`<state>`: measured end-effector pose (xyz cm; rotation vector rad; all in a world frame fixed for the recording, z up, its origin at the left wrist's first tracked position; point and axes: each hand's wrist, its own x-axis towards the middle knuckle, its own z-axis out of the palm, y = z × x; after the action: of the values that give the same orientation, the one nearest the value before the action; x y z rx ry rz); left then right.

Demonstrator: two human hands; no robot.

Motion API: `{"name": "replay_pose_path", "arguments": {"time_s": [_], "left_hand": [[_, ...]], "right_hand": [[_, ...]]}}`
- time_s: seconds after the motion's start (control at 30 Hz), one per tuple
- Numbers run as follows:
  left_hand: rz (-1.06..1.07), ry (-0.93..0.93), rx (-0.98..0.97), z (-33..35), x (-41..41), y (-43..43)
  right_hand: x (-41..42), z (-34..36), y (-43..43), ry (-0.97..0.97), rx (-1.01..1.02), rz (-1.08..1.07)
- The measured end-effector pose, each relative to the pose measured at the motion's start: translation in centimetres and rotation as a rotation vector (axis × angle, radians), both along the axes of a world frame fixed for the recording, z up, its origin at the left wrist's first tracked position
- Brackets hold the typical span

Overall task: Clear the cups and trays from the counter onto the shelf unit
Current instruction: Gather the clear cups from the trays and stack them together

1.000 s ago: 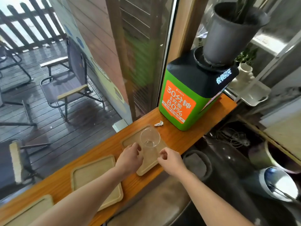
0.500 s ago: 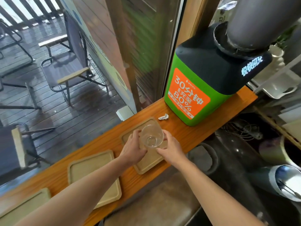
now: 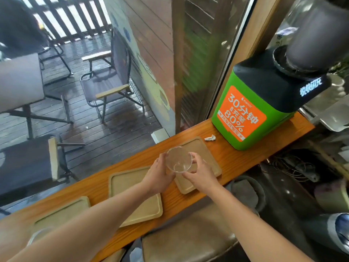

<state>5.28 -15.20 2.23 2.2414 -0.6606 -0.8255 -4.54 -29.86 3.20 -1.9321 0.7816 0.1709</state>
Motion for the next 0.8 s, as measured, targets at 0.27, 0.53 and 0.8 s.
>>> {"name": "replay_pose_path", "arguments": {"time_s": [0.27, 0.53, 0.8], "left_hand": [[0.210, -0.027, -0.026, 4.5, -0.8, 15.2], [0.420, -0.088, -0.139, 7.6, -2.4, 30.2], [0.553, -0.135, -0.100, 8.4, -4.3, 40.0]], "right_hand": [[2.4, 3.1, 12.9, -0.106, -0.008, 0.255], [4.6, 6.0, 26.8, -0.215, -0.060, 0.463], [4.6, 7.8, 35.9, -0.250, -0.030, 0.552]]}}
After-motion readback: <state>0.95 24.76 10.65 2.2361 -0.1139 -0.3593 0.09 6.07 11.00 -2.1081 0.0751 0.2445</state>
